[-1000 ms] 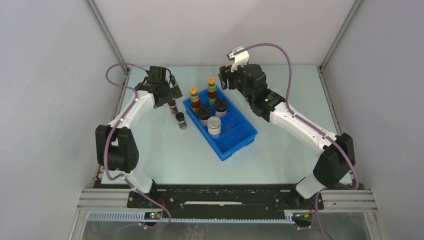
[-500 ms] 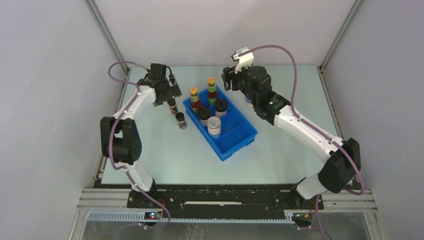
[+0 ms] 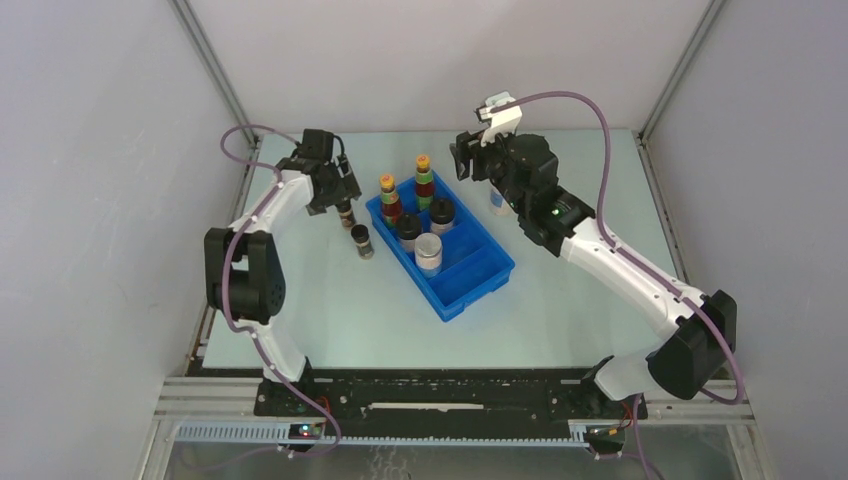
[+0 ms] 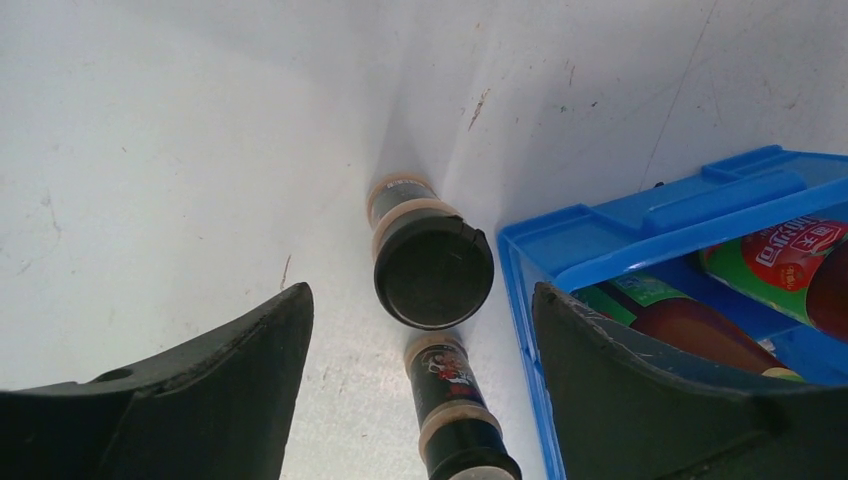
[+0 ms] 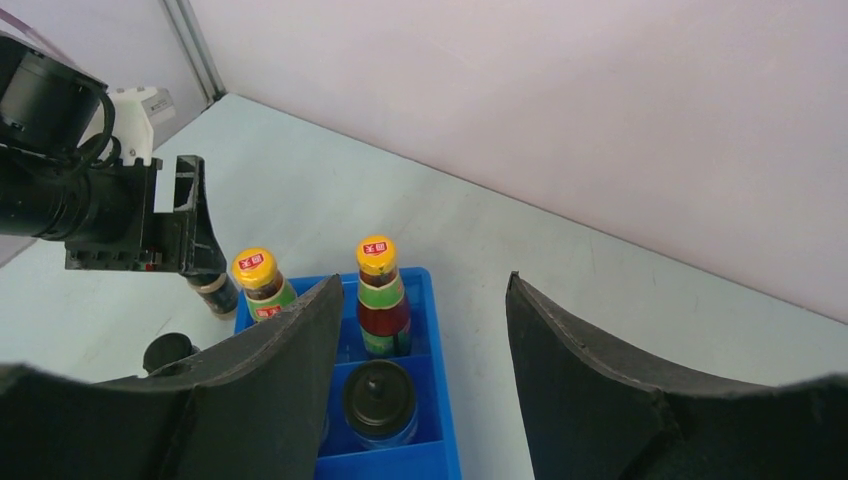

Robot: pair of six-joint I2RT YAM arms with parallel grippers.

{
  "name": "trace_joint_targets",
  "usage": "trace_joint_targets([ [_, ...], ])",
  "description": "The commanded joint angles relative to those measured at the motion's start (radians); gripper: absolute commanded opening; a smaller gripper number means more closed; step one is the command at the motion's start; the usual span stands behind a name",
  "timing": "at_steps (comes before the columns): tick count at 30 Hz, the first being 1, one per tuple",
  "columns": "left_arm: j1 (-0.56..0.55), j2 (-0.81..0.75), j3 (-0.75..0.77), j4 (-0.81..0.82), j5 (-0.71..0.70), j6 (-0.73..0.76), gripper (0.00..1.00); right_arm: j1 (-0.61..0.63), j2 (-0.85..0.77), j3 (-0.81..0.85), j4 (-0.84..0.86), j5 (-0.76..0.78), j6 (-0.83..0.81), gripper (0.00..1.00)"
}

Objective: Organize the condiment bottles
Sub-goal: Pick up the bottle from the center of the board.

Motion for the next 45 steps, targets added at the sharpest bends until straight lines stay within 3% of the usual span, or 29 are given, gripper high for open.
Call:
trace_joint_targets([
  [1, 0.009, 0.014, 0.076, -0.002, 0.013, 0.029, 0.84, 0.009, -0.038, -0.008, 0.031, 0.025, 0.006, 0.69],
  [7, 0.009, 0.031, 0.088, -0.005, 0.017, 0.038, 0.76, 0.006, -0.054, -0.021, 0.032, 0.034, 0.003, 0.69],
  [33, 0.009, 0.079, 0.112, -0.019, 0.023, 0.055, 0.63, -0.006, -0.072, -0.045, 0.047, 0.035, 0.006, 0.68],
  [39, 0.008, 0.084, 0.114, -0.022, 0.022, 0.06, 0.56, -0.008, -0.075, -0.05, 0.048, 0.035, 0.009, 0.69],
  [45, 0.009, 0.086, 0.115, -0.027, 0.023, 0.064, 0.43, -0.009, -0.078, -0.053, 0.046, 0.035, 0.011, 0.68],
])
